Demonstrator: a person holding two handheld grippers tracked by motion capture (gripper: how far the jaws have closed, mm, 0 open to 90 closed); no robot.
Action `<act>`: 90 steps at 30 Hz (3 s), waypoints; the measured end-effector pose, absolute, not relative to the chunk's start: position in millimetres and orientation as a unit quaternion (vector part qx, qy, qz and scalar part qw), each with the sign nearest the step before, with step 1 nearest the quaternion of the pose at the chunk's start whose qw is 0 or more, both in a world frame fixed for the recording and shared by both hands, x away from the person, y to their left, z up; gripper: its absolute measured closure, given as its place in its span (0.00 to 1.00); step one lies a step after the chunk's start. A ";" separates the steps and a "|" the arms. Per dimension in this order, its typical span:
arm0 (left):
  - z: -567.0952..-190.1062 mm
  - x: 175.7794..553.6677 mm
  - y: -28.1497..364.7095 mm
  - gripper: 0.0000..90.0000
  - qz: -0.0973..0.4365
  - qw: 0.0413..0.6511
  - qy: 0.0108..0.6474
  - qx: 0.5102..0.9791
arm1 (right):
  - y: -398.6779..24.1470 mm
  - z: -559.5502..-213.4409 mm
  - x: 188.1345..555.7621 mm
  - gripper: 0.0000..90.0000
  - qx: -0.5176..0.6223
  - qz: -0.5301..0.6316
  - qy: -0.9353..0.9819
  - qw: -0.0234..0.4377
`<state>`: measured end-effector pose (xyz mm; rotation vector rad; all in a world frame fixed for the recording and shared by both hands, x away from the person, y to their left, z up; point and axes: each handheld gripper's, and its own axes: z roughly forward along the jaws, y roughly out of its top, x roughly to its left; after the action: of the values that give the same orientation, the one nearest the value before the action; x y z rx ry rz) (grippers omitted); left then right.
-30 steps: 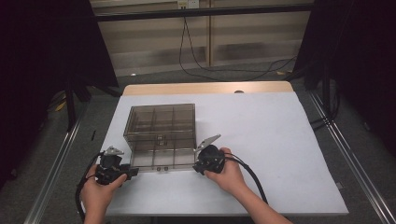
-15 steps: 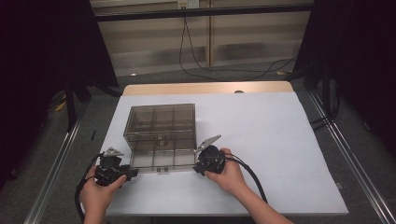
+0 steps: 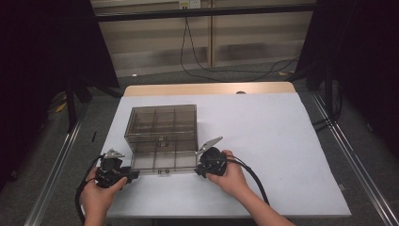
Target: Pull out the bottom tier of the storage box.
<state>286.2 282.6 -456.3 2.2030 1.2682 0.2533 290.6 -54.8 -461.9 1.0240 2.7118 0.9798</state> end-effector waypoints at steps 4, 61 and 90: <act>-456.1 285.9 283.1 0.63 0.096 0.287 0.473 0.827 | -54.9 -462.3 290.3 0.87 0.331 0.320 0.886 0.042; -457.8 281.2 293.3 0.42 0.089 0.345 0.476 0.804 | -73.7 -449.9 284.9 0.45 0.336 0.329 0.881 0.045; -456.6 280.7 297.2 0.24 0.050 0.376 0.470 0.797 | -92.9 -444.1 282.4 0.33 0.335 0.321 0.885 0.043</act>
<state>280.7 297.2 -456.6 2.0388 1.2012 0.1287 282.4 -92.9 -444.1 1.0251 2.7072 0.9805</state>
